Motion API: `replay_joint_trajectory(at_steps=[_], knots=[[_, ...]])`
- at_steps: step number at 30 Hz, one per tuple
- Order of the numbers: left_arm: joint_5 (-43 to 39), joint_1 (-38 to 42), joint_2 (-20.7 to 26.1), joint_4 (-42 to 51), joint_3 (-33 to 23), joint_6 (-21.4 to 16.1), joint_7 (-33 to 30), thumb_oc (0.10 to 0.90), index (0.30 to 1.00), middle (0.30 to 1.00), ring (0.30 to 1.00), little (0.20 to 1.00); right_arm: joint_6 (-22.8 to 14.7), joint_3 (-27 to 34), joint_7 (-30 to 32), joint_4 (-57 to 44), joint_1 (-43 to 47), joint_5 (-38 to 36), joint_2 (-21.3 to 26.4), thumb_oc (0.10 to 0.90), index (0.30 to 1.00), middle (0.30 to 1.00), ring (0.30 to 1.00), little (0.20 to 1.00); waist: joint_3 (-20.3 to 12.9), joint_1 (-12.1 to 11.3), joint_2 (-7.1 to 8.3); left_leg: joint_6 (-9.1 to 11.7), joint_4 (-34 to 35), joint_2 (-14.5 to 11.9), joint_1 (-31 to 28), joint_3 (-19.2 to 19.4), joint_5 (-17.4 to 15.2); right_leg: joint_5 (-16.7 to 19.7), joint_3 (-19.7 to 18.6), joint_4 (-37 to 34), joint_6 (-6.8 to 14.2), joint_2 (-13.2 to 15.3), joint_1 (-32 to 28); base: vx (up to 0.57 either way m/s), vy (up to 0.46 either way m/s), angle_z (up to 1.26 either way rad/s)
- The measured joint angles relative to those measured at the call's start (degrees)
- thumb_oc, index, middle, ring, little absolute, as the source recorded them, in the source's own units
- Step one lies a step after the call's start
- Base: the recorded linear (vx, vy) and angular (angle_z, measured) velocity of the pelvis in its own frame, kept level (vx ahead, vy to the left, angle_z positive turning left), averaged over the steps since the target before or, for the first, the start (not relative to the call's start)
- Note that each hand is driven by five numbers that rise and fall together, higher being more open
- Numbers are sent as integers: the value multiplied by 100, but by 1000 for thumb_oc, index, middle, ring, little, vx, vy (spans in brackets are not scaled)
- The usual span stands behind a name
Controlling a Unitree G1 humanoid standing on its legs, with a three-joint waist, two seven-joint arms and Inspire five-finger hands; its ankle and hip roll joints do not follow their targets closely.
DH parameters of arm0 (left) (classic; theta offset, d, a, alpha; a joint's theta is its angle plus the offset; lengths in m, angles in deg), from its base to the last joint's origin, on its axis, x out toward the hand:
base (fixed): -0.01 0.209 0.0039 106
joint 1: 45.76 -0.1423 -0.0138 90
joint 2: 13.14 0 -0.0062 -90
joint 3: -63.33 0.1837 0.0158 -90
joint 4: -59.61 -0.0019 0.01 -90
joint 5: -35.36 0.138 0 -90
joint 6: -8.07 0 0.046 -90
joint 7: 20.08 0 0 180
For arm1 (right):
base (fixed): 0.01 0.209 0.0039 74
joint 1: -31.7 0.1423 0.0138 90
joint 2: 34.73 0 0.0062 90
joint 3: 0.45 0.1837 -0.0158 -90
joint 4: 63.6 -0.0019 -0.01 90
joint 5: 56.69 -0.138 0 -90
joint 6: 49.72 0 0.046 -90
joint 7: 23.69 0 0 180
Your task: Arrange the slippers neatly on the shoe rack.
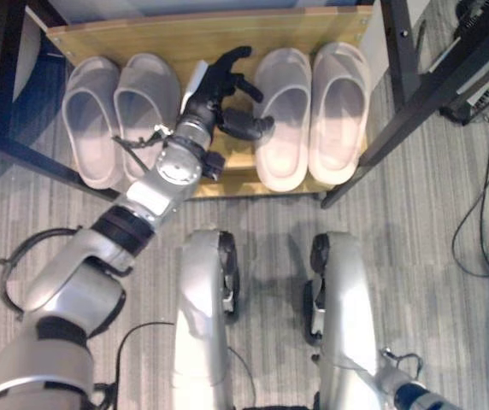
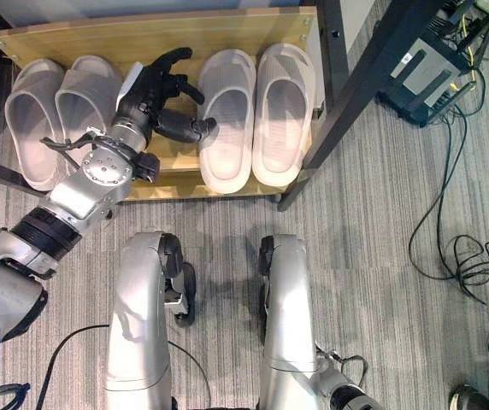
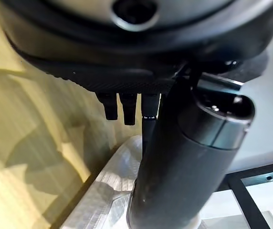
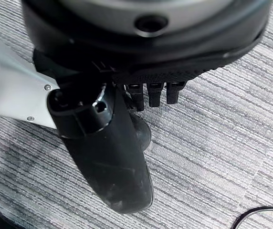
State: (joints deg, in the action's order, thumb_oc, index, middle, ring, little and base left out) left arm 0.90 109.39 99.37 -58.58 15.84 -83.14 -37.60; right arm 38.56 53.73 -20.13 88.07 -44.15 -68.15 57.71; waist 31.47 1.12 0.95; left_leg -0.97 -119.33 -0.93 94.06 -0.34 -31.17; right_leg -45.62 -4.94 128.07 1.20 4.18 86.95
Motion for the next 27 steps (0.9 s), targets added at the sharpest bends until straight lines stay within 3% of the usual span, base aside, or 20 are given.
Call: replay_joint_trajectory(at_steps=[6, 10, 11, 12, 14, 16, 18, 22, 24, 26, 27], knots=[[200, -634, 597, 1156, -197, -65, -179, 800, 900, 900, 900, 900, 4, -67, -1, 46, 37, 0, -27, 800, 900, 900, 900, 900, -2, -1, -5, 29, -53, -1, 11, -13, -24, -10, -2, 61, -23, -31, 44, 5, 1, -1], [164, -810, 514, 1025, -191, -69, -99, 800, 900, 900, 900, 900, -2, -116, -10, 152, 51, 1, -27, 800, 900, 900, 900, 900, -2, 14, -7, 67, -98, -4, 24, -21, -62, -61, -6, 115, -59, -48, 64, 4, 2, -1], [506, -906, 525, 1089, -314, -66, -234, 800, 900, 900, 900, 900, -17, -112, -33, 163, 55, 0, -27, 800, 900, 900, 900, 900, -2, -1, -7, 95, -108, 3, 24, -52, -90, -70, 25, 115, -53, -56, 61, 6, 26, -7], [1251, -1256, 531, 1431, -950, -26, -532, 800, 900, 900, 900, 900, -44, -102, -48, 159, 61, -2, -39, 800, 900, 900, 900, 900, -1, -8, -7, 124, -143, 7, 36, -124, -113, -79, 96, 119, -73, -63, 50, -3, 24, -5], [2139, -1825, 530, 2133, -1661, 13, -949, 800, 900, 900, 900, 900, -110, -45, -33, 185, 37, -6, -48, 800, 900, 900, 900, 900, 1, 4, -7, 142, -165, 27, 48, -160, -124, -81, 122, 123, -76, -66, 53, -1, 14, -3], [3089, -1954, 542, 2463, -1945, -12, -1523, 800, 900, 900, 900, 900, -173, -44, -30, 213, -12, -6, -47, 800, 900, 900, 900, 900, 0, -113, -8, 140, -173, 32, 47, -164, -123, -82, 124, 135, -79, -63, 50, -3, 36, 0], [3546, -2146, 550, 2841, -2321, -38, -1847, 800, 900, 900, 900, 900, -203, -46, -23, 211, -44, -5, -47, 800, 900, 900, 900, 900, 0, -149, -8, 154, -182, 40, 50, -165, -130, -80, 121, 137, -77, -61, 44, -2, 47, 0], [3726, -2472, 577, 3190, -2777, -213, -2054, 800, 900, 900, 900, 900, -226, -38, 18, 204, -66, -1, -63, 800, 900, 900, 900, 900, -1, -217, -9, 163, -205, 56, 59, -165, -137, -82, 111, 138, -75, -65, 33, 5, 28, -1], [3703, -3106, 573, 3496, -3247, -393, -1980, 800, 900, 900, 900, 900, -244, 103, 56, 99, -99, 10, -60, 800, 900, 900, 900, 900, -1, -145, -11, 173, -246, 85, 117, -195, -149, -84, 126, 140, -68, -71, 74, 28, 32, -3], [3680, -3394, 560, 3532, -3360, -493, -1889, 800, 900, 900, 900, 900, -271, 182, 98, 97, -77, 18, -73, 800, 900, 900, 900, 900, -1, -194, -11, 170, -242, 87, 113, -200, -161, -95, 129, 131, -48, -83, 60, 18, 11, -1], [3575, -4014, 557, 3778, -3558, -650, -1674, 800, 900, 900, 900, 900, -294, 451, 158, 91, -58, 18, -117, 800, 900, 900, 900, 900, -2, -230, -12, 181, -206, 85, 111, -200, -181, -104, 130, 88, -61, -88, 73, 0, 0, 0]])
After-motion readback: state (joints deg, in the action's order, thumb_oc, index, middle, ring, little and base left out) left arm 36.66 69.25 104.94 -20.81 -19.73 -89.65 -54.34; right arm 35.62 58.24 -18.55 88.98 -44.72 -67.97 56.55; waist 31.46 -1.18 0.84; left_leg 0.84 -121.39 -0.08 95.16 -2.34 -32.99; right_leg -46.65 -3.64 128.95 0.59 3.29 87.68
